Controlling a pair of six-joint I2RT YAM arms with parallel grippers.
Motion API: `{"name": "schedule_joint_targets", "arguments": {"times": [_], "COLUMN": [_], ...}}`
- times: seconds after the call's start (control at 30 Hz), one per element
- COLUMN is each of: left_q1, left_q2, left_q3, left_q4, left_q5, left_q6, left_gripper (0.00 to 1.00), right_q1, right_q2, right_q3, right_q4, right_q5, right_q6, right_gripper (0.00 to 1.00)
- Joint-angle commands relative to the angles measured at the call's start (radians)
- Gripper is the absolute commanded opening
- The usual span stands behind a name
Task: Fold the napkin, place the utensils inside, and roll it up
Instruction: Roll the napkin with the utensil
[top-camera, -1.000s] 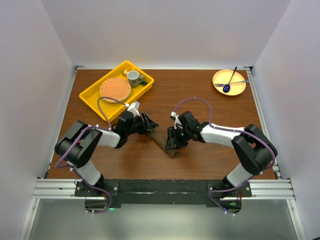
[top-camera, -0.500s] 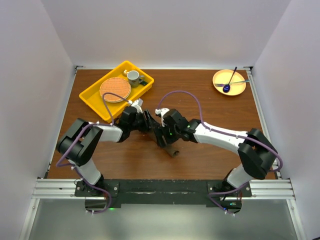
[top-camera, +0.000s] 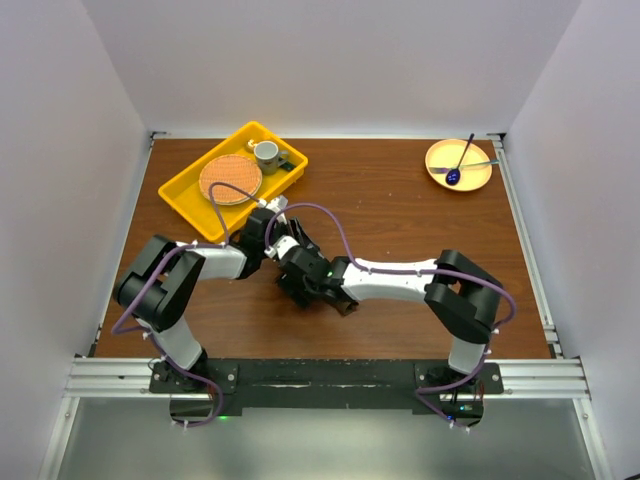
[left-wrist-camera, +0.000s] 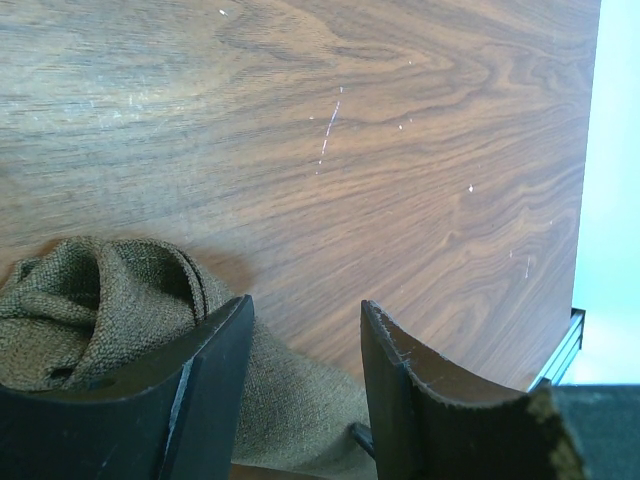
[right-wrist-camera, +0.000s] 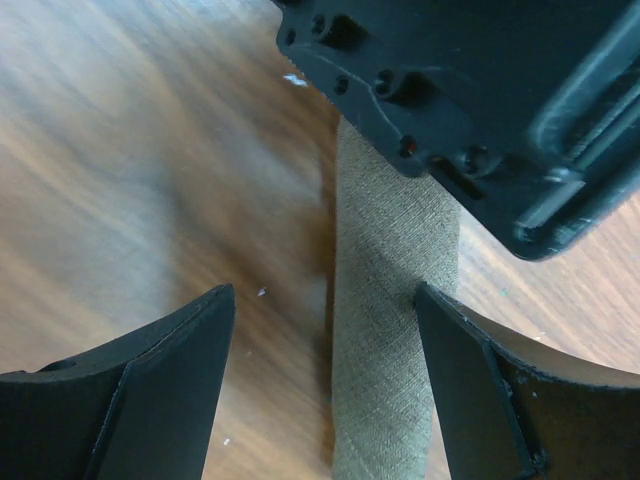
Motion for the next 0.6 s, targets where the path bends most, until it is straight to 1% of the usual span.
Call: {"name": "schedule_joint_targets", "arguments": {"times": [0.0,0.23,0.3,0.33,0.4,0.57], "left_q1": [0.011,0.012,0.014,0.012,0.012,0.014], "left_q2": [0.026,0.021,0.024,0.024,0.026,0.030], "left_q3": [-0.006,-0.009,-0.011,-0.010,-0.009,-0.009], "left_q4": [-0.111,-0.108,-0.106,-0.108,-0.109,-0.109], "left_q5": [-0.021,-0.015,-0.012,-0.010,-0.010,-0.006], "left_q6": [0.045,0.052,0.054,0.056,0.060,0.065], "left_gripper": [0.52,0.52,0.52,0.52,0.52,0.52], "right_q1": [0.008,0.004,0.006,0.003,0.003,-0.022], "right_q2": [0.012,0.042,0.047,0.056,0.062,0.055], "right_q3": [-0.020,-0.066,-0.077,-0.080,-0.072,-0.075], "right_q4": [0.061,0.083,0.100,0.100,0.094,0.092], "right_q5": [0.142,0.185,0.196,0.219,0.228,0.250], "right_q6": [-0.019,-0.006,-0.011,-0.017,-0.026,-0.060], "right_gripper": [0.76,0.73,0.70,0.67,0.65,0.64]}}
